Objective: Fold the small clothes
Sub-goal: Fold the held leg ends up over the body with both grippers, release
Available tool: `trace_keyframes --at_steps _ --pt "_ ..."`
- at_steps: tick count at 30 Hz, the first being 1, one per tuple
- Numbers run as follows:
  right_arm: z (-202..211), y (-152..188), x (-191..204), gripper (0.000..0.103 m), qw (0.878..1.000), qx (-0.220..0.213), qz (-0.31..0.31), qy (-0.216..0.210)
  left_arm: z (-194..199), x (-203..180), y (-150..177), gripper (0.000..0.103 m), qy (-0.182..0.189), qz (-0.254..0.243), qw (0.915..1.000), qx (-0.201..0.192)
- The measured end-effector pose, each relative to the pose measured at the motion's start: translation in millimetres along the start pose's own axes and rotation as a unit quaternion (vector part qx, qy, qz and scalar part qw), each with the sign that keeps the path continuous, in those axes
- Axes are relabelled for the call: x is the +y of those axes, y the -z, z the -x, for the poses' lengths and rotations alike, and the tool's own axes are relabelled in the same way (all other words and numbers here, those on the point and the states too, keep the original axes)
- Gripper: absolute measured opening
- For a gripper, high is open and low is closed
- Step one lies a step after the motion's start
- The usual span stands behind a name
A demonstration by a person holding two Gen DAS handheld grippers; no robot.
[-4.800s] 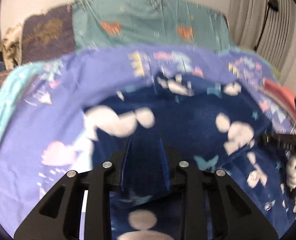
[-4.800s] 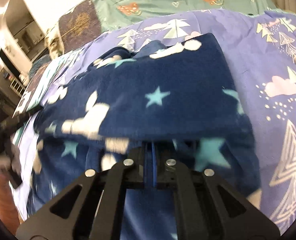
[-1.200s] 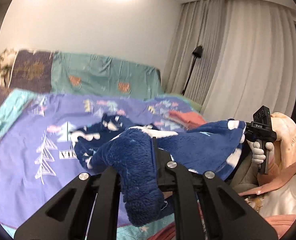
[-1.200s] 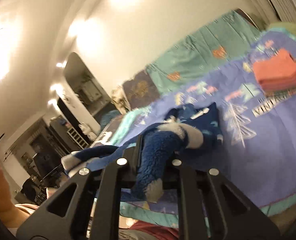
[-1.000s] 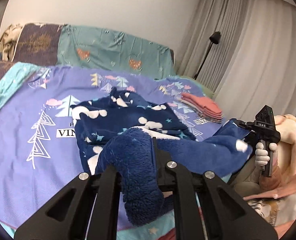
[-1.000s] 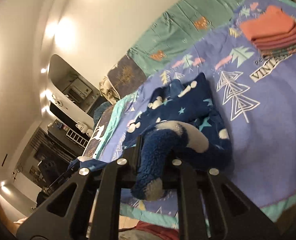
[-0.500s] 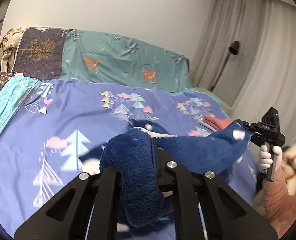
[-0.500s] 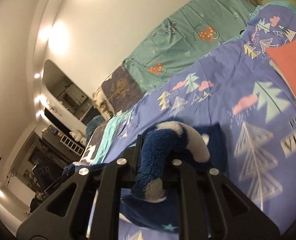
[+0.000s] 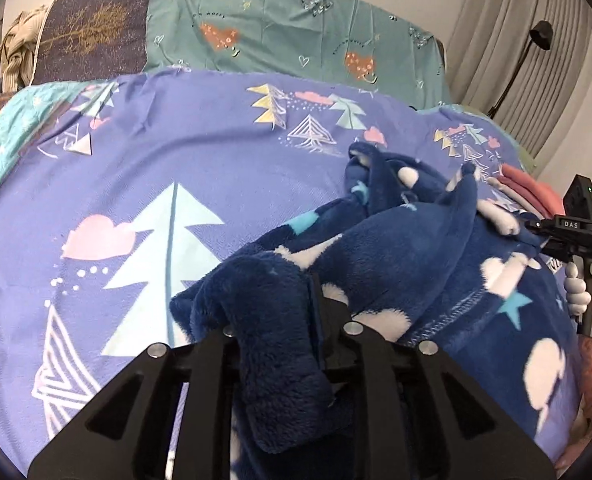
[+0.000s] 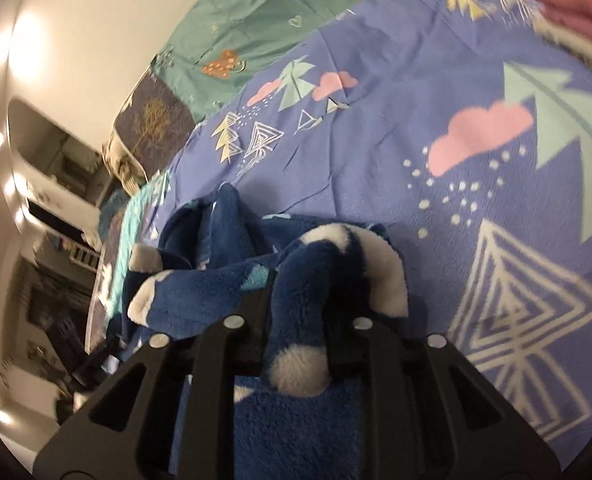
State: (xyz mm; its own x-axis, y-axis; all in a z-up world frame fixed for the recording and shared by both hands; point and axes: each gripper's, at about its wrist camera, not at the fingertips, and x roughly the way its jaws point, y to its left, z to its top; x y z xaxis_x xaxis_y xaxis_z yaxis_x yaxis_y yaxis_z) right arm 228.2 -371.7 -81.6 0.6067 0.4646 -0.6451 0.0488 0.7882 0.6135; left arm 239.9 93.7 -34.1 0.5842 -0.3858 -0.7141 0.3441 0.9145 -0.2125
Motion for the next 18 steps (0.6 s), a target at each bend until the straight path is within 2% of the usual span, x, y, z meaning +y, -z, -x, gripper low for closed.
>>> trace_keyframes --at_steps 2,4,6,7,8,10,12,14,18 --pt "10.0 0.8 8.5 0.039 1.0 0.001 0.017 0.01 14.7 -4.8 -3.8 0.021 -0.003 -0.01 0.9999 -0.007" --pt "26.1 -0.9 18.7 0.048 0.999 -0.023 0.033 0.023 26.4 -11.7 -12.2 0.022 -0.006 -0.017 0.9996 -0.023" --pt "38.0 -6.0 26.1 0.048 0.997 -0.051 0.048 0.042 39.7 -21.0 -18.6 0.023 -0.012 -0.03 0.9988 -0.038" --pt "44.5 -8.2 31.0 0.049 0.995 -0.065 0.054 0.05 45.8 -27.5 -23.0 0.028 -0.013 -0.04 0.9981 -0.044" --pt "52.4 -10.3 38.6 0.05 0.993 -0.081 0.064 0.054 50.4 -33.8 -25.7 0.034 -0.015 -0.051 0.9974 -0.049" --pt "56.2 -13.8 49.6 0.05 0.992 -0.088 0.082 0.045 60.1 -45.9 -26.8 0.07 -0.034 -0.075 0.9948 -0.06" --pt "52.2 -16.9 59.8 0.05 0.991 -0.08 0.1 0.038 63.7 -52.1 -23.8 0.072 -0.052 -0.094 0.9926 -0.057" --pt "42.4 -18.8 67.6 0.051 0.991 -0.067 0.113 0.037 63.8 -47.7 -19.8 0.072 -0.054 -0.084 0.9941 -0.042" --pt "31.2 -19.8 74.3 0.051 0.99 -0.056 0.13 0.03 63.3 -30.0 -16.8 0.072 -0.069 -0.075 0.9939 -0.043"
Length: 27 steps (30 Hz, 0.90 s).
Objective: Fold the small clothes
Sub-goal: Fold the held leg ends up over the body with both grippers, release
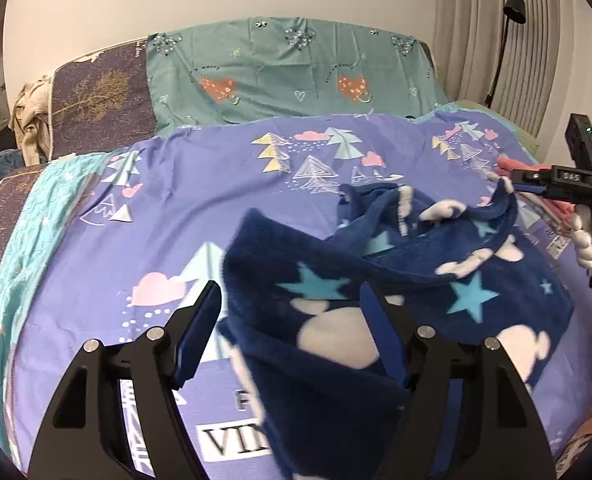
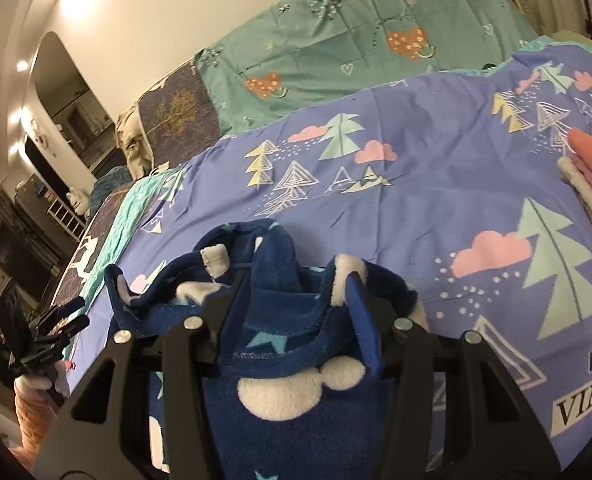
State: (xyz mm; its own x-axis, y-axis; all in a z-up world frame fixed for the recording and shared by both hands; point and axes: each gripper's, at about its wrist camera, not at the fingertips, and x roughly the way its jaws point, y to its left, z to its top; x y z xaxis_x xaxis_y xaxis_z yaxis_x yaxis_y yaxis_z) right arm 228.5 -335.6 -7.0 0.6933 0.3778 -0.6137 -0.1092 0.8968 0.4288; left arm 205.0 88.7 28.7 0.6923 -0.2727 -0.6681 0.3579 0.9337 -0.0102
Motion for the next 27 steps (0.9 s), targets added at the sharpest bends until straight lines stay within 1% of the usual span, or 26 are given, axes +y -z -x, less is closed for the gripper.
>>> trace_keyframes --at_steps 3,6,8,9,10,11,12,13,14,15,16,17,18,19,21,22,23,24,25,26,27 --pt "2.3 0.2 -5.4 0.054 1.0 -0.002 0.006 -0.005 -15.0 13.4 1.5 0.072 -0.005 -0.001 0.9998 0.018" --pt "13.1 2.9 -19.4 0.065 1.0 -0.005 0.03 0.004 -34.7 28.1 2.4 0.072 -0.005 0.0 0.9992 0.039" --pt "19.0 6.0 -34.2 0.069 0.998 -0.003 0.056 0.015 -48.2 38.5 1.5 0.072 0.013 0.011 0.9988 0.046" --pt "19.0 7.4 -40.9 0.07 0.998 0.001 0.065 0.016 -57.9 44.9 -0.8 0.072 0.028 0.023 0.9982 0.048" --pt "17.5 8.4 -44.7 0.071 0.997 0.006 0.07 0.014 -68.1 50.4 -3.6 0.072 0.044 0.039 0.9971 0.048" --pt "10.9 10.5 -49.6 0.073 0.997 0.021 0.079 0.007 -75.8 54.0 -6.0 0.072 0.055 0.052 0.9959 0.049" --pt "2.6 12.8 -51.0 0.073 0.996 0.036 0.084 0.0 -84.4 56.9 -8.3 0.063 0.065 0.066 0.9945 0.05" --pt "-7.1 14.8 -49.8 0.073 0.994 0.052 0.091 -0.004 -95.1 60.2 -11.8 0.029 0.07 0.085 0.9926 0.051" --pt "-22.4 16.0 -45.6 0.072 0.993 0.064 0.102 0.003 -102.9 62.5 -14.5 0.009 0.075 0.102 0.9904 0.057" --pt "-29.3 15.8 -43.1 0.069 0.992 0.065 0.106 0.008 -107.7 63.7 -16.2 0.007 0.069 0.117 0.9888 0.061" --pt "-39.4 11.9 -41.0 0.047 0.993 0.061 0.1 0.015 -111.7 66.7 -17.0 0.007 0.056 0.136 0.987 0.063" --pt "-44.4 8.3 -42.7 0.023 0.994 0.059 0.086 0.022 -115.8 69.8 -16.0 0.007 0.043 0.152 0.9849 0.07" --pt "-53.8 0.2 -55.0 0.016 0.997 0.059 0.032 0.038 -117.8 71.8 -12.9 0.007 0.034 0.16 0.9836 0.076" --pt "-61.2 -3.5 -69.8 0.016 0.997 0.067 -0.022 0.039 -120.3 73.7 -10.0 0.007 0.032 0.165 0.9824 0.082" --pt "-72.8 -2.1 -88.5 0.016 0.993 0.083 -0.077 0.029 -121.7 76.6 -0.2 0.008 0.047 0.175 0.9798 0.085" --pt "-75.4 1.8 -92.2 0.017 0.993 0.086 -0.082 0.025 -119.5 77.4 2.6 0.01 0.057 0.178 0.979 0.08" --pt "-74.1 4.4 -92.2 0.022 0.993 0.083 -0.081 0.019 -115.2 79.7 5.9 0.014 0.07 0.186 0.9771 0.075" --pt "-71.3 6.7 -91.8 0.022 0.994 0.079 -0.081 0.012 -112.4 82.4 7.5 0.028 0.08 0.195 0.9747 0.074" --pt "-67.9 8.2 -91.3 0.028 0.994 0.075 -0.083 0.004 -109.2 84.9 9.2 0.045 0.092 0.207 0.9711 0.073" --pt "-64.2 8.9 -92.5 0.042 0.993 0.073 -0.09 -0.008 -106.8 85.5 10.0 0.048 0.104 0.214 0.9686 0.072" --pt "-60.7 8.1 -94.1 0.046 0.992 0.071 -0.098 -0.019 -102.8 84.3 11.5 0.048 0.125 0.219 0.9653 0.07"
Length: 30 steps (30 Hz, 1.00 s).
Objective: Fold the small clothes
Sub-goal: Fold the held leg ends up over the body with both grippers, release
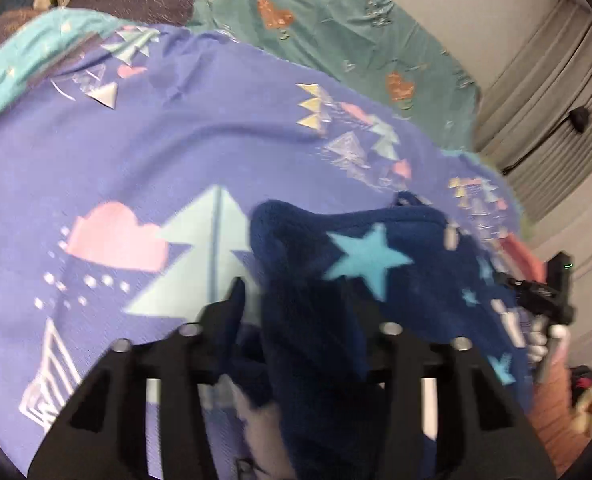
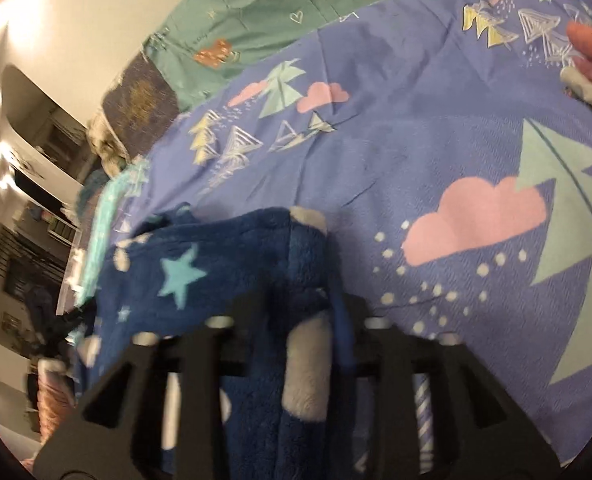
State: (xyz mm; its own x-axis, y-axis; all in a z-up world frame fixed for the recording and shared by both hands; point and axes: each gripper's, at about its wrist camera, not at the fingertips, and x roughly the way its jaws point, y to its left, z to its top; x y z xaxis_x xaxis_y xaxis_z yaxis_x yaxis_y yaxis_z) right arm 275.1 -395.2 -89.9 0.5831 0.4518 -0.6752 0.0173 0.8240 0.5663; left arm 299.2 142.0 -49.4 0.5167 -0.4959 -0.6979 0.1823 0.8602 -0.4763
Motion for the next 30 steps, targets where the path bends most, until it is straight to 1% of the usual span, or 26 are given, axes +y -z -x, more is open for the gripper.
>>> trace_keyframes --at_steps 2,4,5,8,10,11,12,13,14,16,18,19,20,21,22,23,24,25,26,27,28,29,30 --pt "7.3 1.0 0.9 0.047 1.0 -0.002 -0.007 -0.006 2.4 -4.4 5.0 0.05 0.006 -0.004 1.0 0.005" --pt "21.2 9.8 6.1 0.047 1.0 -0.006 -0.001 0.0 9.1 -10.0 19.5 0.051 -0.006 -0.011 0.9998 0.016" --pt "27.2 14.2 8.5 0.047 1.0 -0.008 0.004 0.002 17.1 -12.6 29.3 0.051 -0.007 -0.014 0.9998 0.013" --pt "59.6 42.4 12.0 0.047 0.999 -0.02 0.025 0.011 46.4 -17.2 60.8 0.051 0.0 -0.021 0.9998 0.0" --pt "79.6 65.6 12.0 0.047 0.999 -0.024 0.031 0.016 65.5 -20.3 84.6 0.051 0.01 -0.023 0.9997 -0.007" --pt "92.1 83.3 12.6 0.047 0.999 -0.023 0.035 0.016 72.3 -23.2 96.7 0.051 0.01 -0.026 0.9996 -0.005" --pt "98.0 93.1 13.4 0.047 0.999 -0.023 0.038 0.016 76.9 -26.5 106.5 0.049 0.006 -0.032 0.9995 -0.002" --pt "107.2 109.8 15.2 0.047 0.999 -0.022 0.043 0.017 80.6 -30.7 116.1 0.043 0.001 -0.04 0.9992 0.001" --pt "111.7 120.3 17.2 0.048 0.999 -0.021 0.047 0.018 83.6 -36.7 128.4 0.041 -0.004 -0.05 0.9987 0.009" --pt "119.9 144.9 23.9 0.049 0.998 -0.015 0.06 0.024 84.8 -41.4 141.5 0.04 -0.003 -0.053 0.9984 0.021" --pt "122.4 160.0 29.2 0.051 0.997 -0.009 0.068 0.023 85.4 -42.1 152.5 0.04 -0.001 -0.05 0.9984 0.027" --pt "122.8 164.8 29.9 0.052 0.997 -0.006 0.068 0.02 85.1 -40.3 154.9 0.037 0.0 -0.046 0.9985 0.03" --pt "121.1 170.5 31.1 0.053 0.998 -0.005 0.064 0.018 84.2 -40.4 158.1 0.031 0.005 -0.043 0.9986 0.031" --pt "118.1 174.0 32.2 0.048 0.998 -0.007 0.061 0.021 84.6 -41.2 159.9 0.019 0.009 -0.046 0.9984 0.03" --pt "117.1 174.8 33.2 0.018 0.998 -0.011 0.062 0.026 87.1 -44.8 160.9 0.016 0.004 -0.054 0.9982 0.024" --pt "117.4 174.3 34.8 0.008 0.997 -0.021 0.062 0.046 92.1 -49.6 159.8 0.015 -0.003 -0.064 0.9978 0.015" --pt "121.6 172.7 34.7 0.008 0.997 -0.031 0.053 0.05 102.8 -56.1 158.2 0.014 -0.006 -0.073 0.9973 -0.002" --pt "130.3 171.9 33.7 0.007 0.998 -0.044 0.041 0.037 114.9 -61.1 157.4 0.013 -0.007 -0.077 0.9969 -0.015" --pt "142.3 170.2 33.5 0.007 0.997 -0.058 0.033 0.032 122.9 -63.9 158.8 0.013 -0.008 -0.085 0.9963 -0.015" --pt "148.4 170.0 32.5 0.007 0.997 -0.06 0.034 0.034 126.0 -64.1 161.1 0.013 -0.014 -0.093 0.9955 -0.011" --pt "151.5 172.4 30.5 0.007 0.997 -0.054 0.04 0.037 125.0 -62.9 166.4 0.013 -0.031 -0.106 0.9939 -0.002" --pt "148.3 174.6 27.2 0.007 0.997 -0.045 0.043 0.044 116.1 -58.7 174.8 0.013 -0.057 -0.118 0.9912 0.02" --pt "142.1 178.5 22.5 0.008 0.997 -0.032 0.042 0.054 107.6 -54.1 181.0 0.014 -0.069 -0.12 0.9898 0.036"
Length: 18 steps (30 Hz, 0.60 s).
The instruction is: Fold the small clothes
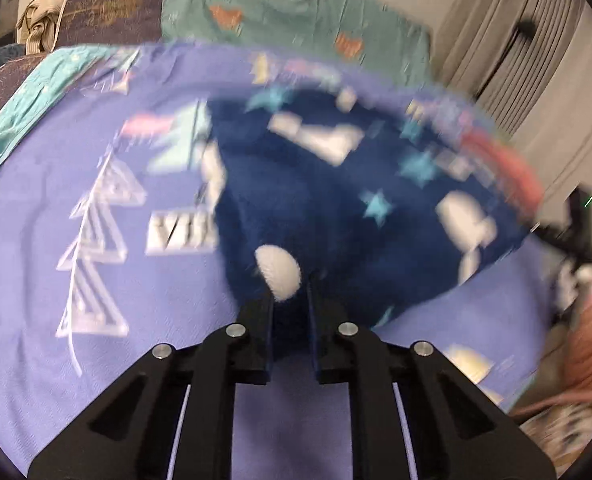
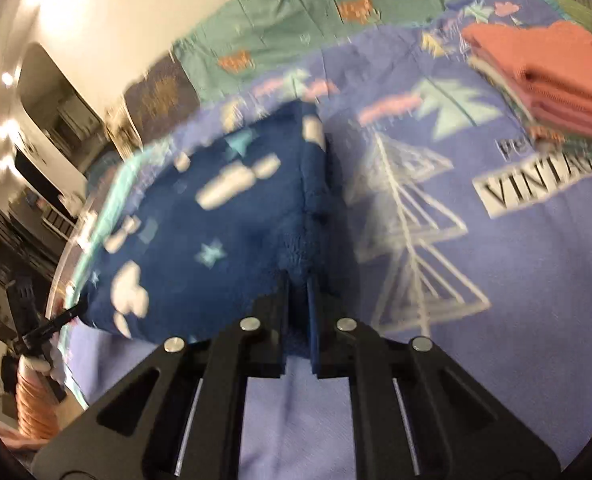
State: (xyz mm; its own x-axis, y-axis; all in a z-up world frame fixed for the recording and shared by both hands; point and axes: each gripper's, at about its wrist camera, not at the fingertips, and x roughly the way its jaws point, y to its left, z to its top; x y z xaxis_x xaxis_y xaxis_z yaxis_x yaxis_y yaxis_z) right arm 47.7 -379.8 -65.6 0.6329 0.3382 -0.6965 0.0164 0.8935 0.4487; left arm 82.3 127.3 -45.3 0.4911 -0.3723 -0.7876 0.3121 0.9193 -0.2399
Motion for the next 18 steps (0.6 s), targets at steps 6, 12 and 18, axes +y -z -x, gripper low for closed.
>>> trace_keyframes --at_steps 6,12,18 --pt "-17.2 23.1 -5.8 0.011 1.0 0.015 -0.01 0.023 -0.7 -0.1 15.0 0.015 -0.023 -0.02 0.9995 -0.008" --pt "7.0 21.7 -6.4 0.015 1.0 -0.014 -0.004 0.003 49.9 -44.8 -14.3 0.018 -0.061 -0.079 0.9914 -0.085" --pt "4.7 27.7 -26.0 0.015 0.999 -0.015 -0.039 -0.012 2.3 -171.0 -41.1 0.042 0.036 -0.199 0.978 -0.05"
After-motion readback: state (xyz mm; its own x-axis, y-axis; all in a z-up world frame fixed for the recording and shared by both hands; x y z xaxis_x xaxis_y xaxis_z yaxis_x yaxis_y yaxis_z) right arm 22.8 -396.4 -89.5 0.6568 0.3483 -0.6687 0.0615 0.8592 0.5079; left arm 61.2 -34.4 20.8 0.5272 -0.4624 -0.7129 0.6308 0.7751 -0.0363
